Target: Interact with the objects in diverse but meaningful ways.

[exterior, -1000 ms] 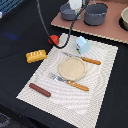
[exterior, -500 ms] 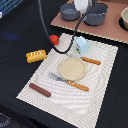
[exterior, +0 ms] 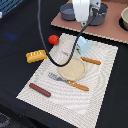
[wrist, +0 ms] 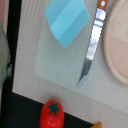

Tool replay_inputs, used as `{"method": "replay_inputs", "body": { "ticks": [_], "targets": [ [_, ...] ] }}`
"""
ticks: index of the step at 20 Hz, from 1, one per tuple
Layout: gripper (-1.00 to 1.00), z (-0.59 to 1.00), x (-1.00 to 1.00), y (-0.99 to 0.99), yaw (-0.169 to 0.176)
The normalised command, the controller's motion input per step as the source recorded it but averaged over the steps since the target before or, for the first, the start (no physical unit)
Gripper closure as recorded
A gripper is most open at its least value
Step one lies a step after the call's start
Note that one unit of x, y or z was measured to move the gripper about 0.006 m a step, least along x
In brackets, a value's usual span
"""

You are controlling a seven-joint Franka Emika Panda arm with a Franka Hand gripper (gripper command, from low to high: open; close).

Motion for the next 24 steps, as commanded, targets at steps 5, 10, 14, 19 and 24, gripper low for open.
{"method": "replay_inputs", "body": {
  "ticks": [5,10,14,19,24],
  "targets": [
    [-1.00,0.02,0.71,-0.13,0.079],
    [-1.00,0.17,0.90,0.07,0.030],
    [-1.00,0.01,0.66,0.32,0.074],
    [-1.00,-0.13,0.35,0.36,0.110],
    [-1.00,-0.17,0.16,0.07,0.100]
  ]
}}
